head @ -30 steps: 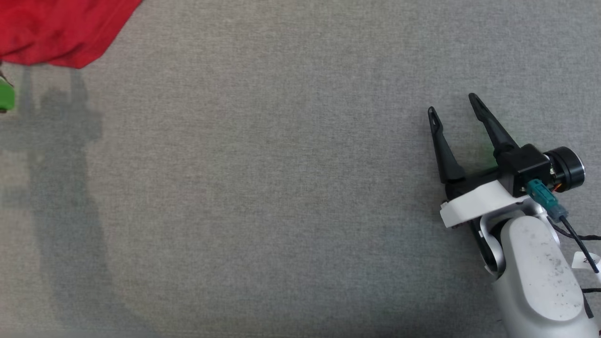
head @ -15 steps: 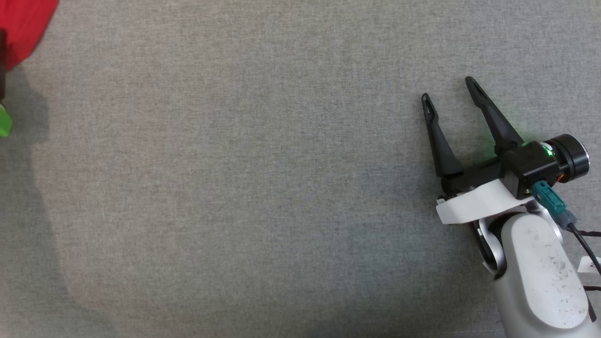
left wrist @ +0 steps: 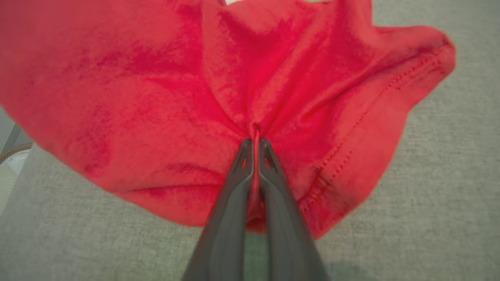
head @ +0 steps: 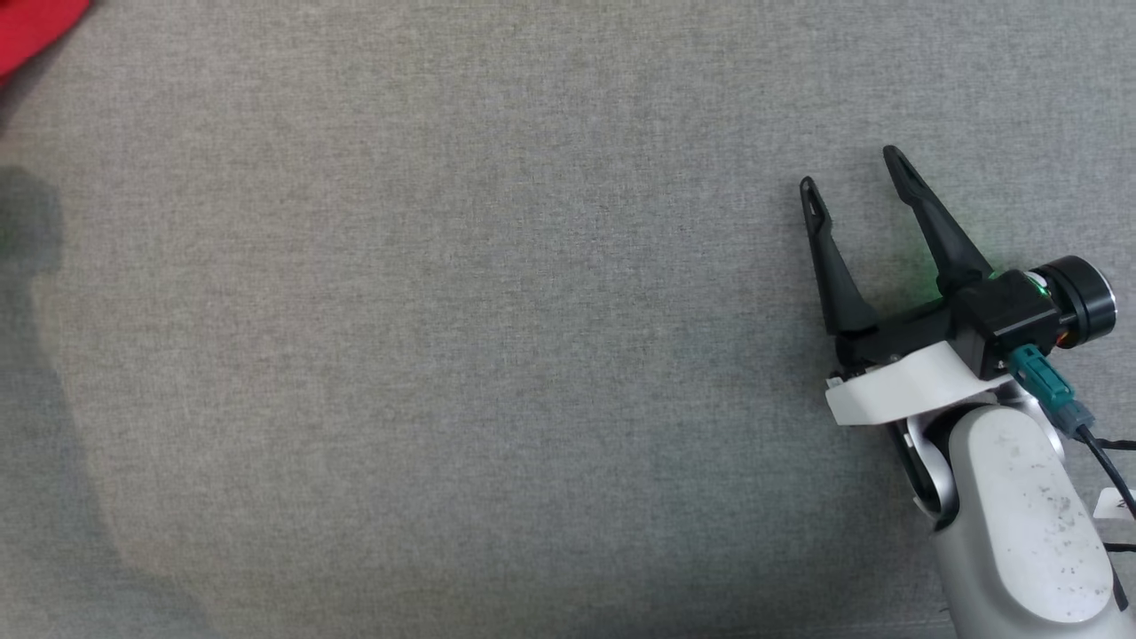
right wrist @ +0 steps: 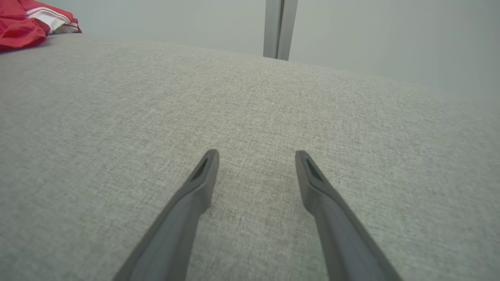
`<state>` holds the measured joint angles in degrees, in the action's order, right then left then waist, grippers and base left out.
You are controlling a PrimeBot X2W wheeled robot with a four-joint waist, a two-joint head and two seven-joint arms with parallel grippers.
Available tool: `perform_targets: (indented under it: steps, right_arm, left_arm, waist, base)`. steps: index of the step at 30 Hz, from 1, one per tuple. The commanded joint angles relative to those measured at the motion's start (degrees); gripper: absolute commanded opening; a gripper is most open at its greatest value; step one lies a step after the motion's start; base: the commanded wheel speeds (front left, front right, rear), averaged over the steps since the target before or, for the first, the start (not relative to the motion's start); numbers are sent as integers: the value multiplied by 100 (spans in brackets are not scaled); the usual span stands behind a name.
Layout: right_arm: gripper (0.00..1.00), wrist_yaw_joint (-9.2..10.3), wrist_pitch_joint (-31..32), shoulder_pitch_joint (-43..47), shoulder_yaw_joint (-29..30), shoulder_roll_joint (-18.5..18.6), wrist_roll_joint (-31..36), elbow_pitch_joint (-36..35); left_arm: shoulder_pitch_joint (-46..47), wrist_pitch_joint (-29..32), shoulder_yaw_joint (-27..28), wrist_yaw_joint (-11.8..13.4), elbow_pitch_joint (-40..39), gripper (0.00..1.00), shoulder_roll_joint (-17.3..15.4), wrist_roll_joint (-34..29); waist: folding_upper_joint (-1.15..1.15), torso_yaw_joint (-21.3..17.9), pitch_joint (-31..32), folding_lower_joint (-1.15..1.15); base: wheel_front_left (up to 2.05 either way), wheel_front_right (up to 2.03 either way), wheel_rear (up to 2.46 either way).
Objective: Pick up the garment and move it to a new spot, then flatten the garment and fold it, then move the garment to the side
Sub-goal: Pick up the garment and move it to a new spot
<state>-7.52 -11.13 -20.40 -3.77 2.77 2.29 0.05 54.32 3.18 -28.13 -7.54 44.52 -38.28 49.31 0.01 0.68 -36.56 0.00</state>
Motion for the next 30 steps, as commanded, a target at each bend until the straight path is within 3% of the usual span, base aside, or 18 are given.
perform_targets:
  steps: [1,11,21,30]
  right_arm:
    - [100,7,-48,75,4,23,-31,55]
    - [100,7,-231,96,-52,23,-223,426]
    - [100,7,-386,258,-99,23,-595,948]
    - [100,7,-408,475,-8,21,-904,1169]
  left_arm:
    - [11,-92,-17,10,102,0,-113,-8]
    - [120,-813,-179,9,334,0,-456,-213]
    - [358,-976,-759,9,-339,0,-890,-508]
    - [855,-951,-1323,9,-1296,0,-688,-848]
  waist:
    - [-1,-6,89,0]
    - [-1,-70,799,0]
    - [-1,-311,1936,0]
    - [-1,-644,2844,0]
  base:
    - [0,0,0]
    - [0,0,0]
    - [0,0,0]
    - [0,0,0]
